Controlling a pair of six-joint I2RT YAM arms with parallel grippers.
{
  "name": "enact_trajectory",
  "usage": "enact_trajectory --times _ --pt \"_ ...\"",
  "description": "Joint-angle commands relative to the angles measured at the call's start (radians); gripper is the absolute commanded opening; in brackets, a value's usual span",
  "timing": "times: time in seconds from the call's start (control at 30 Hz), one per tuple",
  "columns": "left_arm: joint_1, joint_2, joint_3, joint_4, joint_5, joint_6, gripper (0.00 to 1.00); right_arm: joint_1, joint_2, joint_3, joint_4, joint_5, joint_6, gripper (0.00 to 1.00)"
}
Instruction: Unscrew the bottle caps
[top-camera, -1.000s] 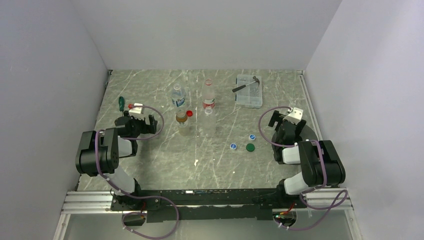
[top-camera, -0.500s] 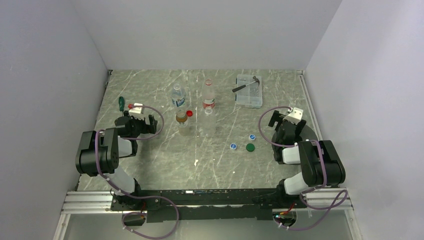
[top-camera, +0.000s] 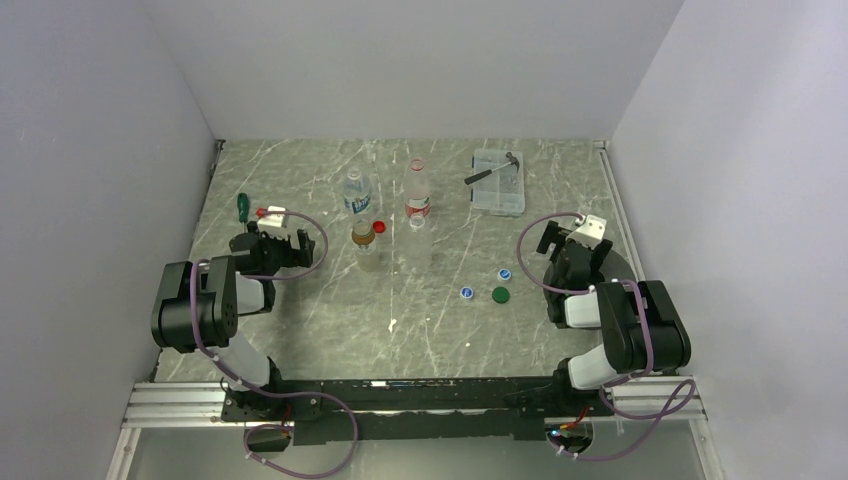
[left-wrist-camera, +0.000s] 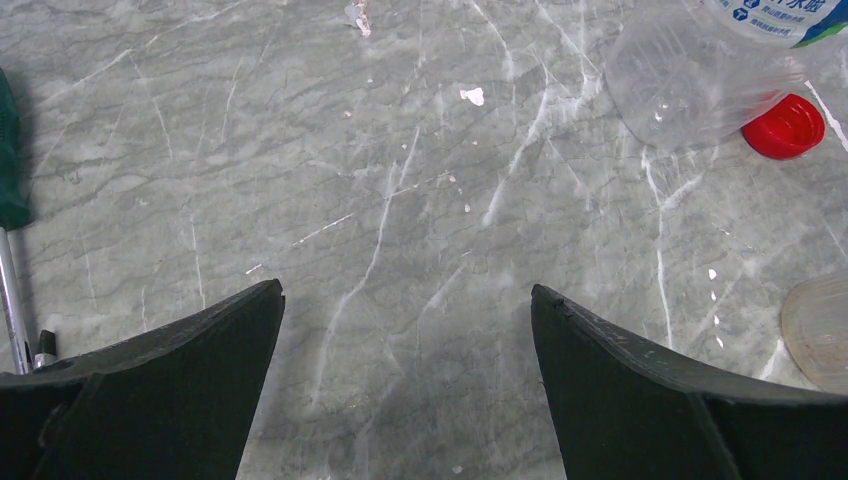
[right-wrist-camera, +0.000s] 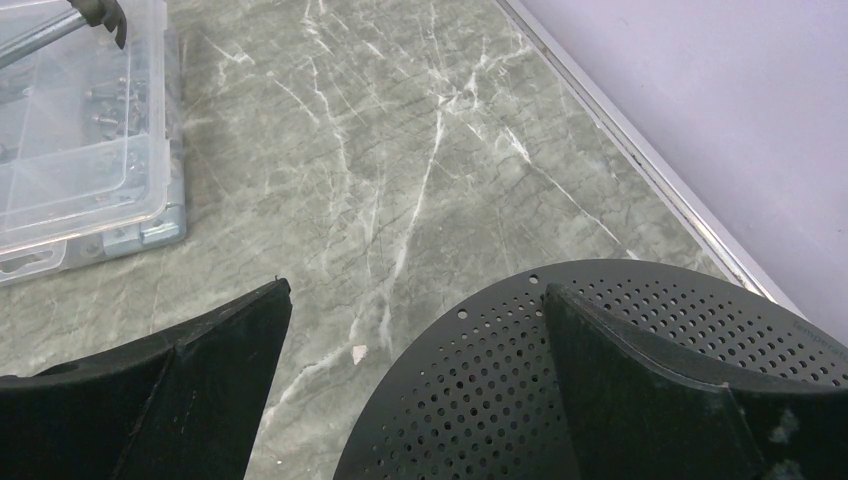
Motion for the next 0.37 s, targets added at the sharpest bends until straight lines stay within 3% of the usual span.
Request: enact_trajectory --times 0.0,0.33 --pt "0.004 -0.003 0.009 0.047 0.006 -0.013 0.99 -0.002 -0.007 0.004 0.046 -0.024 -0.002 1.0" --pt "0.003 -0.004 0.013 0.038 -0.008 -0.018 0.99 -0.003 -0.005 0.003 0.046 -0.024 -0.002 1.0"
